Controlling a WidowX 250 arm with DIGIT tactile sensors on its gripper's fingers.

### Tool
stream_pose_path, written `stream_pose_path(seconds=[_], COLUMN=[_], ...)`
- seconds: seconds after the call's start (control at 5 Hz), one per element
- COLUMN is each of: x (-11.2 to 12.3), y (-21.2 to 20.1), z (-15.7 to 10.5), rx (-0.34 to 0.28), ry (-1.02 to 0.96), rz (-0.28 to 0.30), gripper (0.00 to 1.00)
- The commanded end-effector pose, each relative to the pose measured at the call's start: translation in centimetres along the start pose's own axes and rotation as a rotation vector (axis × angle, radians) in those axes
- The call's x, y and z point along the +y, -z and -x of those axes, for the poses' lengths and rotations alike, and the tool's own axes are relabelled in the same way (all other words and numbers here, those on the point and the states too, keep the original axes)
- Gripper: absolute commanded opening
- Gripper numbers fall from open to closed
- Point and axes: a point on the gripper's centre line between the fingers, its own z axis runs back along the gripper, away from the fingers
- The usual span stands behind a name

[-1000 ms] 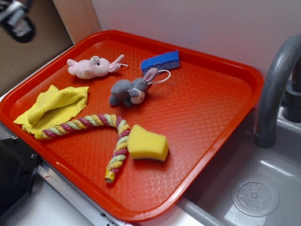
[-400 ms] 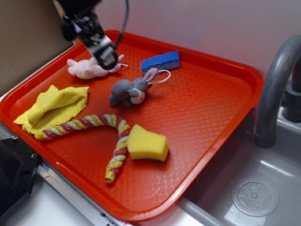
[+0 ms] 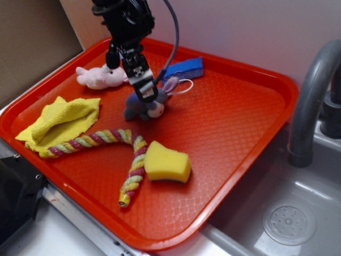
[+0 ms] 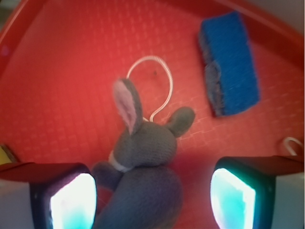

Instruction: Grab the gray animal.

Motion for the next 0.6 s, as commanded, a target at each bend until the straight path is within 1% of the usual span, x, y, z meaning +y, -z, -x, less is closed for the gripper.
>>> stream_pose_path(seconds=[0.0, 0.2, 0.4], x=[-2.1, -2.6, -1.9], y=[2.7, 4.4, 5.0], z=[0.6, 1.0, 1.3], rx=[0.051, 0.108, 0.138], ry=[0.056, 0.077, 0.028], rz=[0.05, 0.02, 0.012], gripper=[1.0, 1.0, 1.0])
